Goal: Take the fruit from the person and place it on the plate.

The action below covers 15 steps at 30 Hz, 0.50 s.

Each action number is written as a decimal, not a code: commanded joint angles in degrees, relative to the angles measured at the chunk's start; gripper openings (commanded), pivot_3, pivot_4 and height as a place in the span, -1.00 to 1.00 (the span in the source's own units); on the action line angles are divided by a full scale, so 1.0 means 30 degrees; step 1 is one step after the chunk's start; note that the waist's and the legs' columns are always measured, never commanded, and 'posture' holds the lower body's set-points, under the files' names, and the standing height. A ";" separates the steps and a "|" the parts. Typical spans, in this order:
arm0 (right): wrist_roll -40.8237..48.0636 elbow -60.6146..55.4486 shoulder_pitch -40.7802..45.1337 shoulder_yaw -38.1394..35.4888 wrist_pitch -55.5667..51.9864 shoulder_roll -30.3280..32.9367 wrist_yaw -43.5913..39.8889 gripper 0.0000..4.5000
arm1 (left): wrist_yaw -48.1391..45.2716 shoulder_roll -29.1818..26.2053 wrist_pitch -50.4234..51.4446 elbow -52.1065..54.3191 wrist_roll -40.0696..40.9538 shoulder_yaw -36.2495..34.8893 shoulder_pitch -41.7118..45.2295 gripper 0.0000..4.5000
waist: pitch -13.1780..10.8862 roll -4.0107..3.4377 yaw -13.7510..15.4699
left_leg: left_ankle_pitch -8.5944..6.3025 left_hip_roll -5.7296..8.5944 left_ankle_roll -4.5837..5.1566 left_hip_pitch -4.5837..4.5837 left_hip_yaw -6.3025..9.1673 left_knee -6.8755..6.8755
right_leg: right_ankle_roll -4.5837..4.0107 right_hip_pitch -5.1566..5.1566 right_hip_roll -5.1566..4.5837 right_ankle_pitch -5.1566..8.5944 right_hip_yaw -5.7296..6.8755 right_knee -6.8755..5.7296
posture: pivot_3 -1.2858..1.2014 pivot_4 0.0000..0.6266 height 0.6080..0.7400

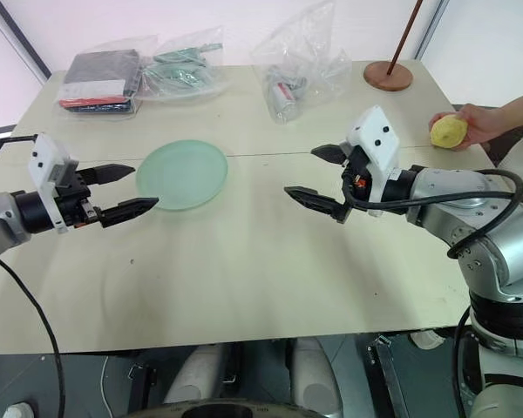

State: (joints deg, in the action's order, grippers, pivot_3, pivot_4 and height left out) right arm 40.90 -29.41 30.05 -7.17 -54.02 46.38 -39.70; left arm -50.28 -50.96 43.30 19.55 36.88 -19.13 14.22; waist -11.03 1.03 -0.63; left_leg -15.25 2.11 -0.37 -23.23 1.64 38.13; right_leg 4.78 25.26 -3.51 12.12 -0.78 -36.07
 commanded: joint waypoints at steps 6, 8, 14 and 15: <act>-0.0307 0.0241 0.0519 0.0014 0.1006 0.0147 -0.0333 0.97 | 0.0487 -0.0204 0.0073 0.0887 0.0870 -0.0812 0.0141 1.00 | 0.0000 0.0000 -0.0011 | 0.0000 -0.0001 0.0000 0.0001 0.0001 0.0000 | 0.0000 0.0001 0.0002 0.0000 -0.0002 -0.0002 | 0.03 -0.52 1.00; -0.0396 0.0318 0.0507 0.0058 0.1113 0.0166 -0.0391 0.97 | 0.0532 -0.0209 0.0035 0.0857 0.0901 -0.0751 0.0198 1.00 | 0.0000 0.0000 -0.0012 | 0.0000 -0.0001 0.0000 0.0001 0.0000 0.0000 | 0.0000 0.0001 0.0002 0.0000 -0.0002 -0.0002 | 0.03 -0.52 1.00; -0.0571 0.0373 0.0490 0.0043 0.1211 0.0131 -0.0490 0.97 | 0.0727 -0.0169 -0.0157 0.0854 0.0893 -0.0451 0.0217 1.00 | 0.0000 0.0000 -0.0010 | 0.0000 -0.0001 0.0000 0.0001 0.0000 0.0000 | 0.0000 0.0001 0.0002 0.0000 -0.0002 -0.0002 | 0.03 -0.52 1.00; -0.0579 0.0376 0.0491 0.0032 0.1215 0.0136 -0.0498 0.97 | 0.0735 -0.0162 -0.0183 0.0846 0.0878 -0.0413 0.0231 1.00 | 0.0000 0.0000 -0.0010 | 0.0000 -0.0001 0.0000 0.0001 0.0000 0.0000 | 0.0000 0.0001 0.0003 0.0000 -0.0002 -0.0002 | 0.03 -0.52 1.00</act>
State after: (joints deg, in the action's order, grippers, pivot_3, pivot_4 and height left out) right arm 39.44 -27.71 30.17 -6.49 -51.85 46.39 -40.94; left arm -48.29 -50.95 43.47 20.65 39.01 -19.32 14.22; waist -11.03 1.03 -0.66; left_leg -15.25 2.10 -0.37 -23.23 1.64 38.13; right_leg 4.78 25.26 -3.50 12.11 -0.79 -36.07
